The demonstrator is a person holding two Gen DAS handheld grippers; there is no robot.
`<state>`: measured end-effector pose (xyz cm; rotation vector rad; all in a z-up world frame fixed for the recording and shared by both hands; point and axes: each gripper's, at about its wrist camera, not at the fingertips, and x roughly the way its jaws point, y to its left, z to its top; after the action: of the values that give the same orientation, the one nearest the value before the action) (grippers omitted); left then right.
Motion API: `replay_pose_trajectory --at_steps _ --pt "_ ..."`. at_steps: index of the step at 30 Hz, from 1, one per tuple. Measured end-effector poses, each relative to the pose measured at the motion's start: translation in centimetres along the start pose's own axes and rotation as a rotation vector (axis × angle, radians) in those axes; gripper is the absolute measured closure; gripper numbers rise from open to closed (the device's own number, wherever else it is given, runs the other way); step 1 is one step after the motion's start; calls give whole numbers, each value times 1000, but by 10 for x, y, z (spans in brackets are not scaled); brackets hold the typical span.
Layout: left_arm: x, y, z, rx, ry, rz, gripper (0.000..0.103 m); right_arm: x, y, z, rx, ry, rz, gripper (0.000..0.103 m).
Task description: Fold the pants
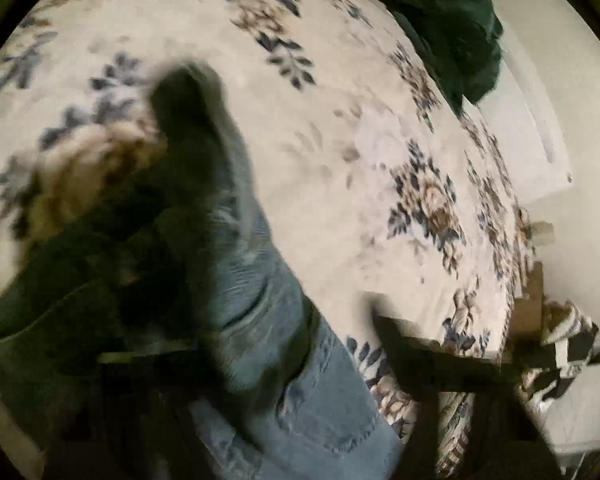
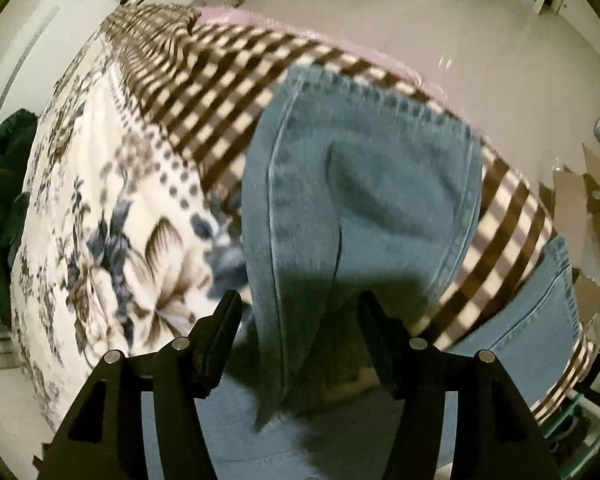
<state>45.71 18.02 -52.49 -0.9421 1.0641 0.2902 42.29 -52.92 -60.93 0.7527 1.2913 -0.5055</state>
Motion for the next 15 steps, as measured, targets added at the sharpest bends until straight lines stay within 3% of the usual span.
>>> replay_pose_trajectory --at_steps 2,6,7,8,9,11,15 --pt "-1 5 -7 33 -10 -4 93 3 1 9 14 -5 -34 30" --pt "-15 9 -13 79 -48 -24 94 25 14 26 -10 14 -104 30" --pt "-21 10 -16 78 -54 -33 94 33 16 29 -24 36 -117 36" --pt "-30 13 -19 77 -62 -44 94 36 18 28 -46 42 -135 50" --pt "-36 13 -23 77 -66 -50 94 36 20 27 -68 38 -136 90" --pt "-56 18 -31 74 -75 -67 94 24 16 22 -97 -8 -161 90" --pt "-94 33 -46 39 -91 -99 95 -24 -15 10 -34 -74 -77 91"
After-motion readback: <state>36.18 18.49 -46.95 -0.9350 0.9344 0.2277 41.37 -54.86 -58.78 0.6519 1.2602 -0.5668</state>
